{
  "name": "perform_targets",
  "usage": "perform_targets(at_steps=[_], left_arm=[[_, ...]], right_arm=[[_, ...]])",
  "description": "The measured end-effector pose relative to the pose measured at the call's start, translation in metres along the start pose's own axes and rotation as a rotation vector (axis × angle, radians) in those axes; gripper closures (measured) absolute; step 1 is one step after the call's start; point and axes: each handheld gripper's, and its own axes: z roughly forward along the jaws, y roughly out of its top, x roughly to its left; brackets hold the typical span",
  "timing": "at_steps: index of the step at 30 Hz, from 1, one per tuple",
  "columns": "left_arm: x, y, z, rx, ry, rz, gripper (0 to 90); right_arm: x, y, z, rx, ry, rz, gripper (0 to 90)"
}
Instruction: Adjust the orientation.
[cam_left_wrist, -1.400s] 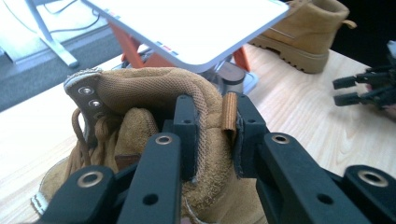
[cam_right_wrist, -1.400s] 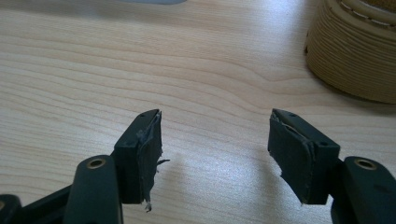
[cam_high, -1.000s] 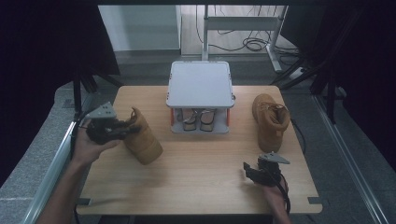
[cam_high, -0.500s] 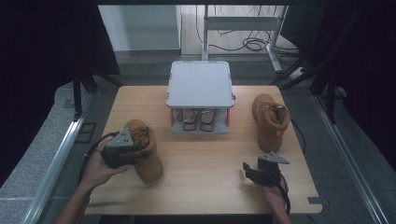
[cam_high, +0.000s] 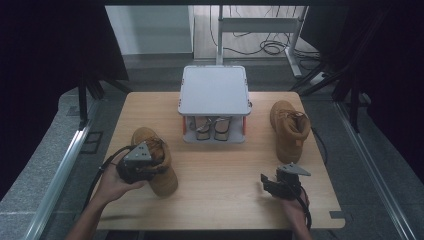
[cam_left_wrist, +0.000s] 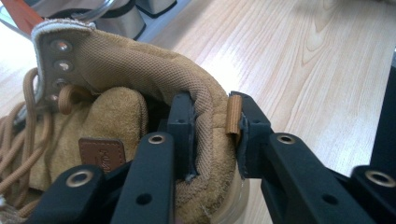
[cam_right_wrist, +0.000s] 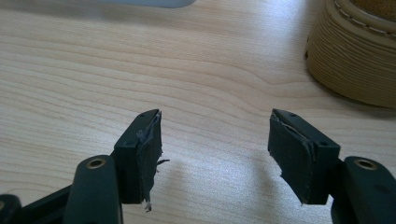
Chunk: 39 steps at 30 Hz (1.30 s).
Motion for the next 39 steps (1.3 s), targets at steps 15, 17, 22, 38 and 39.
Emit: perform_targets(at_steps=[15, 17, 22, 38, 39], left_arm=[[-0.010, 0.006, -0.021, -0.152, 0.080, -0.106, 48.6], [-0.014, 0.009, -0.022, -0.166, 0.070, -0.107, 48.1], [-0.026, 0.017, -0.019, -0.173, 0.079, -0.097, 45.0], [-0.040, 0.042, 0.005, -0.206, 0.060, -0.134, 37.7], [-0.039, 0.042, 0.005, -0.209, 0.057, -0.137, 37.6]], right_arm=[[0.001, 0.000, 0.001, 0.004, 0.003, 0.003, 35.0], [0.002, 0.000, 0.001, 0.003, 0.005, 0.003, 35.3], [0.005, 0.000, 0.001, -0.004, 0.030, -0.005, 43.9], [0.034, 0.010, 0.004, -0.032, 0.247, -0.129, 84.7], [0.040, 0.012, 0.006, -0.035, 0.267, -0.146, 85.2]])
